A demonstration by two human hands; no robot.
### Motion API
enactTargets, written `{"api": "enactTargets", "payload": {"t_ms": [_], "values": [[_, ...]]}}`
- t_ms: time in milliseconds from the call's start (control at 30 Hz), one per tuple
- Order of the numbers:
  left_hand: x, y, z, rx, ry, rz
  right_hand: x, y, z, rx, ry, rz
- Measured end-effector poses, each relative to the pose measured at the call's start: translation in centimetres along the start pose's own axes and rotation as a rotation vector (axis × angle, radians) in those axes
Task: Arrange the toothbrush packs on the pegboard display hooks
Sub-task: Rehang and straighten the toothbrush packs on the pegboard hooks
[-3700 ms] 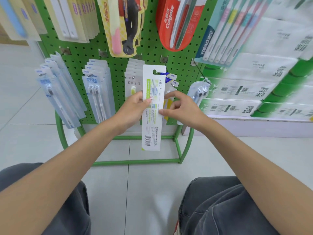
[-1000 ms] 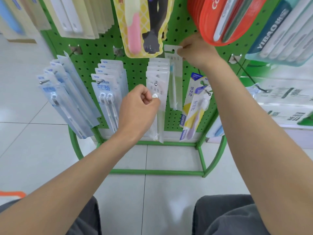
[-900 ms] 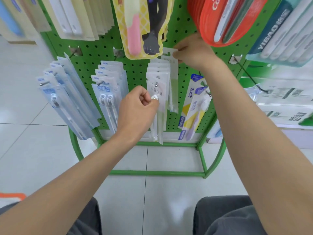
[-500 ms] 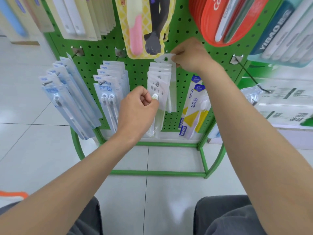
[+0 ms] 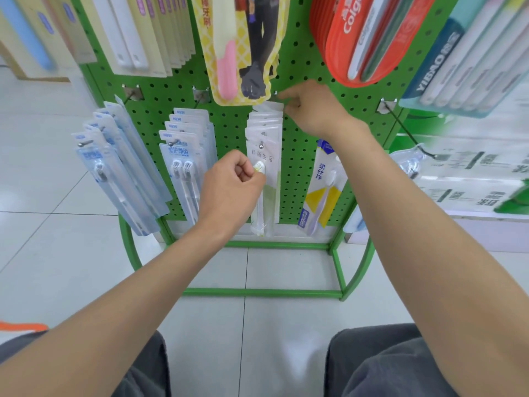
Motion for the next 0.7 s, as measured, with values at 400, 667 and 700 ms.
{"api": "enactTargets", "payload": {"t_ms": [400,667,700], "values": [[2.9,2.2,3.0,-0.017,-0.006,0.132,-2.2,2.3,9.9,0.045,0.304,0.012],[5.5,2.4,4.1,-0.063,-0.08,0.145,-1.6,5.8,13.6,0.232,0.157,-0.139],[5.6,2.3,3.9,-0.069,-0.094,0.136,-1.4,5.9,13.6,0.23,0.154,-0.137]]}}
Point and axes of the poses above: each hand's wrist, its own z-axis away from the middle knuckle, its own x-axis out of the palm, y = z × x, the point moved 4 cm from there along -z, towards the middle knuckle, and after that the axes turned 11 degrees about z, right-handed, at the moved point
